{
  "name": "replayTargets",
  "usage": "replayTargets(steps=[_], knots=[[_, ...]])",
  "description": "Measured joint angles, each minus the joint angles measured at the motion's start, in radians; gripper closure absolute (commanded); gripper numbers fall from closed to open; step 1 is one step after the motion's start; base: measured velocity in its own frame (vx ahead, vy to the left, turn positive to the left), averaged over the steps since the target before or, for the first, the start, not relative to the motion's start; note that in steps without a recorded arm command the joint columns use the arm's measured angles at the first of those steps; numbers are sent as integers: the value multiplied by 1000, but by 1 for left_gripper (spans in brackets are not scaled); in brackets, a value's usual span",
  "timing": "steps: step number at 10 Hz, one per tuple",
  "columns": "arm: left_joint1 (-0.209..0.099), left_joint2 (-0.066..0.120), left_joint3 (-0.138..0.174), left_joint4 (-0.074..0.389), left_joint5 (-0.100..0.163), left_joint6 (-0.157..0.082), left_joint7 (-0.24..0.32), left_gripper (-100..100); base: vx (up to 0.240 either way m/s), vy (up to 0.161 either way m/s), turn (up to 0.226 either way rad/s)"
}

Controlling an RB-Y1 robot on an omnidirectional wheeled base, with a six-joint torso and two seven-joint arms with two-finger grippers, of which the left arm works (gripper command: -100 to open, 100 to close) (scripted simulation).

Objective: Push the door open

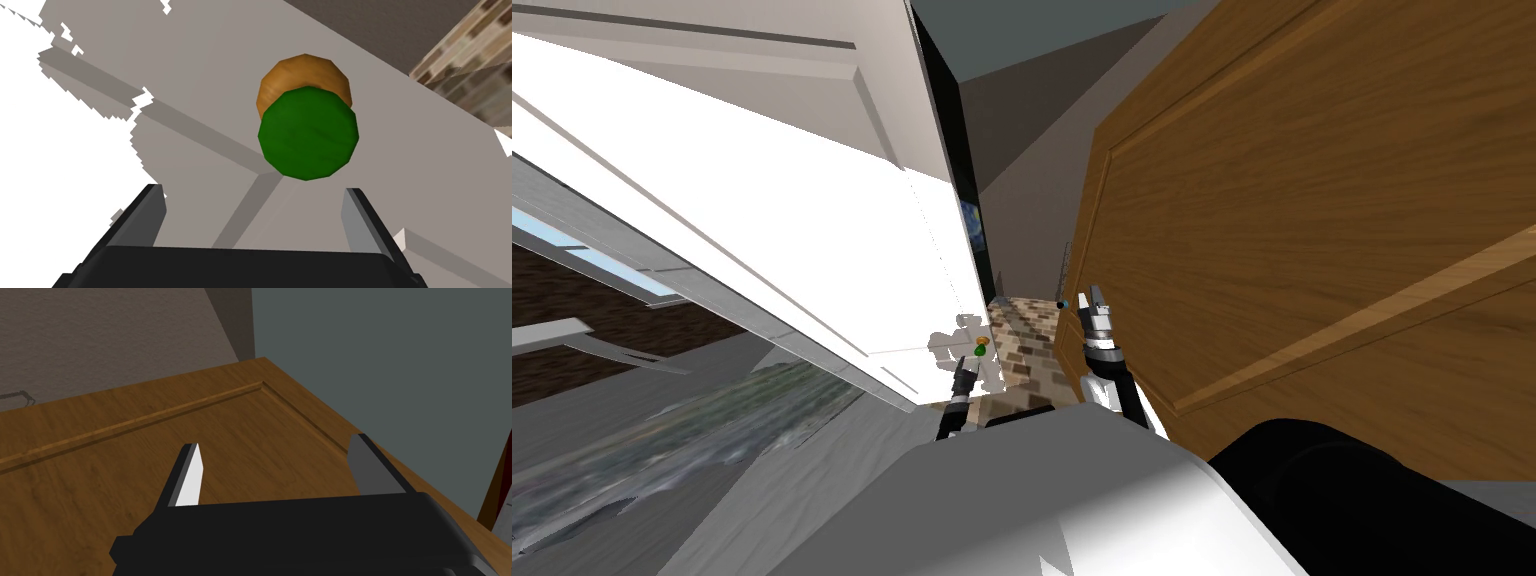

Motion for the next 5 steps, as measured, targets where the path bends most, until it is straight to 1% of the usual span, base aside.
replayTargets(steps=[2,5], knots=[[9,-5,-16,-15,23,8,54,-100,-42,23,-21],[14,-9,-31,-25,44,17,123,-100,-30,17,-15]])
